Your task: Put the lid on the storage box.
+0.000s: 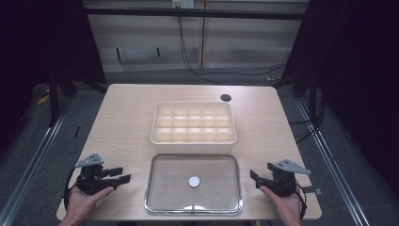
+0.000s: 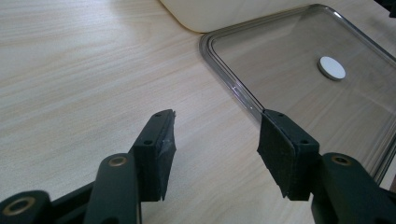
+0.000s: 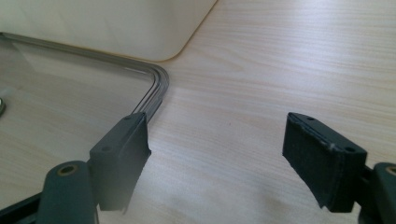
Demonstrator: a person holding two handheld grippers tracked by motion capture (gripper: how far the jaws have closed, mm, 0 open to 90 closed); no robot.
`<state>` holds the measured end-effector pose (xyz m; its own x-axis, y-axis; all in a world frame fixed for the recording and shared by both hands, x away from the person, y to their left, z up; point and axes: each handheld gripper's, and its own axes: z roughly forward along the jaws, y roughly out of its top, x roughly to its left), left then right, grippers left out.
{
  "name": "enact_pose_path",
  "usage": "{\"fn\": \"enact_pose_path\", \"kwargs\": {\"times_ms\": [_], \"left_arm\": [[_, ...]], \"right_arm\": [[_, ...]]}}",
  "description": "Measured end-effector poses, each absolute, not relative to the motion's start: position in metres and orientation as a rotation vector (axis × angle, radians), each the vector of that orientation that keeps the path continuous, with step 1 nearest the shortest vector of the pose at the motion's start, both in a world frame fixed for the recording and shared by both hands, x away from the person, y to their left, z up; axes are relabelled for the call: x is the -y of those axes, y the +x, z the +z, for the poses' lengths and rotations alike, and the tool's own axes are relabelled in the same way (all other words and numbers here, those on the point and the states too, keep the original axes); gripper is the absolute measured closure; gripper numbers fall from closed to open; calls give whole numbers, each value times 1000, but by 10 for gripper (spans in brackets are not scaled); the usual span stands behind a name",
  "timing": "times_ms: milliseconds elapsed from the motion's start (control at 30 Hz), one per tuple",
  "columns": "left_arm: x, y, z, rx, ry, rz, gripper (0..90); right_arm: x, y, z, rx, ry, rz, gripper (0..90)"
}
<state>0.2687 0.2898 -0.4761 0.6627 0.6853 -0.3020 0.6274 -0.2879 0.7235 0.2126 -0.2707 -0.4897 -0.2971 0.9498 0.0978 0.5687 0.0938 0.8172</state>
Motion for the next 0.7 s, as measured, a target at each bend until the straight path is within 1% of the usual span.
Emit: {"fn": "enact_pose_path", "kwargs": {"times_ms": [67, 100, 267, 367, 467, 567, 600, 633, 700], "left_arm": [[-290, 269, -476, -1021, 1996, 81, 442], [-290, 269, -476, -1023, 1997, 77, 437], [-291, 268, -476, -1029, 1978, 73, 427], [-292, 266, -475, -1021, 1989, 77, 442], [-285, 258, -471, -998, 2018, 92, 483], [-282, 256, -469, -972, 2022, 85, 499], [-281, 256, -468, -973, 2017, 80, 504], [-281, 256, -468, -973, 2017, 80, 504], [-281, 258, -469, -978, 2008, 57, 524]], "right_arm": [[271, 212, -487, -1899, 1488, 1115, 232], [271, 212, -486, -1901, 1491, 1124, 258], [272, 209, -482, -1888, 1484, 1171, 267], [272, 207, -480, -1884, 1483, 1186, 287], [272, 204, -474, -1890, 1483, 1200, 327], [272, 202, -472, -1861, 1491, 1197, 319], [271, 202, -470, -1882, 1496, 1199, 357], [271, 202, -470, -1882, 1496, 1199, 357], [267, 201, -466, -1906, 1489, 1192, 385]]}}
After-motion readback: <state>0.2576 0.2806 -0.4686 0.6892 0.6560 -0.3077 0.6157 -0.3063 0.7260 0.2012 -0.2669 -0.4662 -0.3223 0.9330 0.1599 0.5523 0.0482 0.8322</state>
